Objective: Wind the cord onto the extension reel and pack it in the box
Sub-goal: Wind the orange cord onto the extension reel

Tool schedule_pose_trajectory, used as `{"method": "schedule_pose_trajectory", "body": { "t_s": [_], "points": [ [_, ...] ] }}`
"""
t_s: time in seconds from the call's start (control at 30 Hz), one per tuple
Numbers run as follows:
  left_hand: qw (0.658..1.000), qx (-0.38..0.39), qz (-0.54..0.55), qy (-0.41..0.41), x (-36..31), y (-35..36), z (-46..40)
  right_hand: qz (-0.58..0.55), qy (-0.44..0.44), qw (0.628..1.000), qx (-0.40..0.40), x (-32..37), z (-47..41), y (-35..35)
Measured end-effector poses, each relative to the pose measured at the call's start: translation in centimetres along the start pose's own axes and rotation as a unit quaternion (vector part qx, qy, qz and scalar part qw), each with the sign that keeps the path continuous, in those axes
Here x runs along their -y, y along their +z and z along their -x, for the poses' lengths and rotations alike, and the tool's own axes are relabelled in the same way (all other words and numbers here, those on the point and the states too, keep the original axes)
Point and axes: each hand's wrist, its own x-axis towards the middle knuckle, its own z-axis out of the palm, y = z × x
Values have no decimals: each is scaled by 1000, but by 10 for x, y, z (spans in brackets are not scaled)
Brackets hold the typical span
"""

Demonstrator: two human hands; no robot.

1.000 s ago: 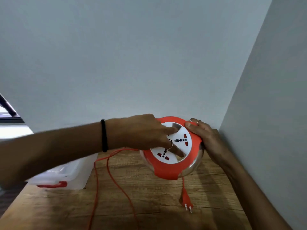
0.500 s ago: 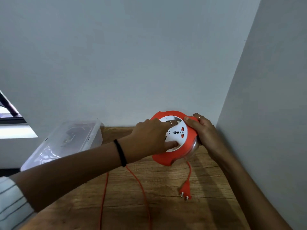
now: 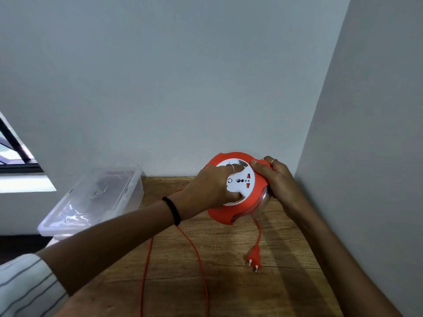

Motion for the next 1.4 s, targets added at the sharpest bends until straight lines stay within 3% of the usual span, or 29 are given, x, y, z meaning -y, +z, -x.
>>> {"method": "schedule_pose_trajectory", "body": {
  "t_s": [0.1, 0.2, 0.3, 0.5, 0.57, 0.63, 0.77, 0.87, 0.97, 1.13, 1.27, 1.4],
  "points": [
    [996, 9, -59, 71, 3, -16, -3, -7, -4, 1000, 13, 6, -9, -1],
    [970, 77, -169, 159, 7, -38, -8, -13, 8, 999, 52, 14, -21, -3],
    [919, 132, -285, 238, 10, -56, -17, -18, 21, 995, 97, 15, -31, -6],
    [764, 243, -481, 355, 2, -70, -28, -12, 34, 988, 148, 9, -36, -3],
    [752, 241, -495, 362, 1, -74, -30, -17, 31, 990, 139, 4, -35, -1],
    [776, 214, -474, 357, 4, -78, -31, -35, 21, 993, 113, 2, -35, 0],
    [878, 141, -345, 301, 12, -78, -20, -46, 2, 996, 80, 5, -36, -7],
    [942, 24, -268, 199, 11, -69, -8, -44, -3, 998, 44, 9, -36, -11],
    [962, -30, -254, 95, 7, -47, -7, -47, -4, 999, 7, 9, -36, -9],
    [987, -23, -157, 28, 1, -26, -12, -27, -7, 1000, 0, 11, -33, -1],
    [994, -28, -108, 10, -2, -14, -11, -7, -18, 1000, -7, 9, -29, 1],
    [995, -33, -73, 55, 8, -15, -16, -3, -27, 1000, -10, 5, -24, 3]
  ]
}}
